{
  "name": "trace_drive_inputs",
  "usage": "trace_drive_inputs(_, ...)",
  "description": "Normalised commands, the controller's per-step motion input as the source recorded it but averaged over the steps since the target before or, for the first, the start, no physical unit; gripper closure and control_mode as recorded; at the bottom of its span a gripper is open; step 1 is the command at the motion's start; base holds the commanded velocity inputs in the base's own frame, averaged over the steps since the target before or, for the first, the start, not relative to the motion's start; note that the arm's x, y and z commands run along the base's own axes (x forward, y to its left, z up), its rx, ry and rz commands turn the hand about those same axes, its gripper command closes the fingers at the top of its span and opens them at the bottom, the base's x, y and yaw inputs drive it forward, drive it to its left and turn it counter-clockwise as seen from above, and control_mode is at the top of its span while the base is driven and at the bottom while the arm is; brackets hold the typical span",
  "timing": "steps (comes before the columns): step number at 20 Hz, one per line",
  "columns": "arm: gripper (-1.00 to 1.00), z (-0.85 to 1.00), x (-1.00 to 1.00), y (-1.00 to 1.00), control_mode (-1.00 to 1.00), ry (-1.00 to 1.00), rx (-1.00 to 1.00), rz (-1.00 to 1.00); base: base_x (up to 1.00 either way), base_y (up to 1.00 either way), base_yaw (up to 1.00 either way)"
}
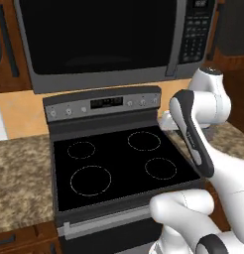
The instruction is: Navigate to the stove.
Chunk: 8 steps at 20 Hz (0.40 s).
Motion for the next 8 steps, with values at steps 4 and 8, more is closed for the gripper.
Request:
trace_drive_inputs(4, -1.00, 0.00, 0.00, 0.00, 1.00, 0.00, 0.00, 0.00, 0.00, 0.64, 0.15)
trace_drive_inputs(8, -1.00, 0.00, 0.00, 0.00, 1.00, 0.00, 0.00, 0.00, 0.02, 0.61, 0.13)
